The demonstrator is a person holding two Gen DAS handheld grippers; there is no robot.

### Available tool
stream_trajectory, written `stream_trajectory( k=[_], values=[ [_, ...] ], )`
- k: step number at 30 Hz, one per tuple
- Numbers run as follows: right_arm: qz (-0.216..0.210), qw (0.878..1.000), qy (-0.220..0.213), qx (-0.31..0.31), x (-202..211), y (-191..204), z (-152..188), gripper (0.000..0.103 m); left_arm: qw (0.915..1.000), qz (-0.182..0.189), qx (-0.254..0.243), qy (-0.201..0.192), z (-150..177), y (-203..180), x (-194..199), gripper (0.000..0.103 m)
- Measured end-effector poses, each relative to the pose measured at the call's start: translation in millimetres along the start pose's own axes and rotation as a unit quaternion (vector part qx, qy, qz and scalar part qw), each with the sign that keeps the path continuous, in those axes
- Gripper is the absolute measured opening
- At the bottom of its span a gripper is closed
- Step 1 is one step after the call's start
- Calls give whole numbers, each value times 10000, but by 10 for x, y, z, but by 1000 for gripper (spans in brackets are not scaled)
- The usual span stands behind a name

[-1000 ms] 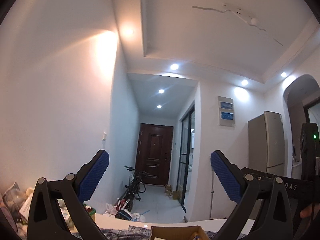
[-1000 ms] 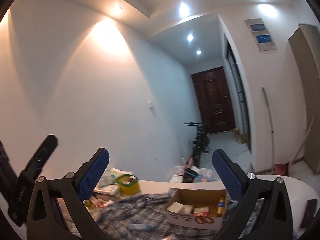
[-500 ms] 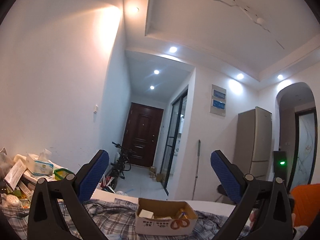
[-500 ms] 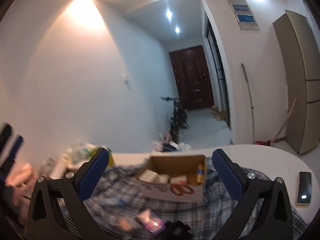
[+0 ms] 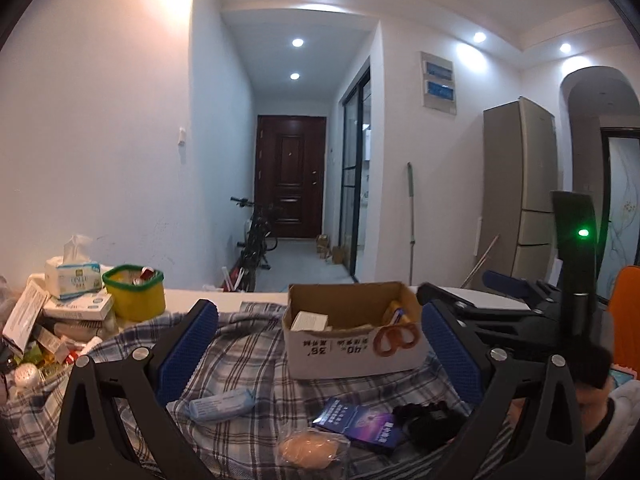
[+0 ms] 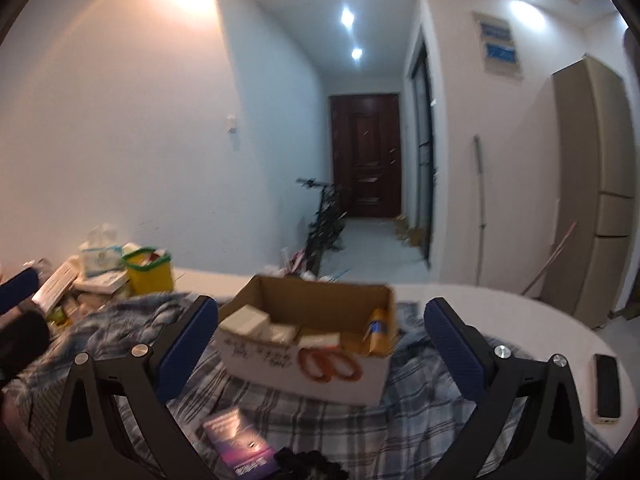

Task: Organize objects
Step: 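Move both grippers back down toward the remaining items on the shirt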

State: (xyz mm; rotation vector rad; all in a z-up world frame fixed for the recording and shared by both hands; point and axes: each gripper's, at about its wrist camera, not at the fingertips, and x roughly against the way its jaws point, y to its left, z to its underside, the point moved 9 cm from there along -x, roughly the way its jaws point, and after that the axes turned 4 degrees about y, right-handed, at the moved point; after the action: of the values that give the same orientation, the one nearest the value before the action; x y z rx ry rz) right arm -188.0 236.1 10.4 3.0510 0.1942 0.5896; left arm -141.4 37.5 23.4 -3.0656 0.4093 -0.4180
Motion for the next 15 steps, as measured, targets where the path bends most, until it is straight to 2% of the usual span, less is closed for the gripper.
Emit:
stream_trajectory(
  k=[3, 8, 12, 15],
  values=[
    [-149, 9996, 222, -74, -96, -28, 142, 103, 9996, -115, 245, 6, 103, 129, -162, 103],
    [-22, 9985, 481, -272, -210, -237, 253, 103, 9983, -176, -44, 556, 352, 169, -424, 103],
    [-174, 9964, 667, -499, -260, -290, 295, 103, 9958, -297, -199, 839, 459, 151, -572, 103],
    [-170, 9964, 680, -482, -262, -285, 323, 103, 9935, -213, -292, 1080, 559, 94, -635, 103]
  ],
)
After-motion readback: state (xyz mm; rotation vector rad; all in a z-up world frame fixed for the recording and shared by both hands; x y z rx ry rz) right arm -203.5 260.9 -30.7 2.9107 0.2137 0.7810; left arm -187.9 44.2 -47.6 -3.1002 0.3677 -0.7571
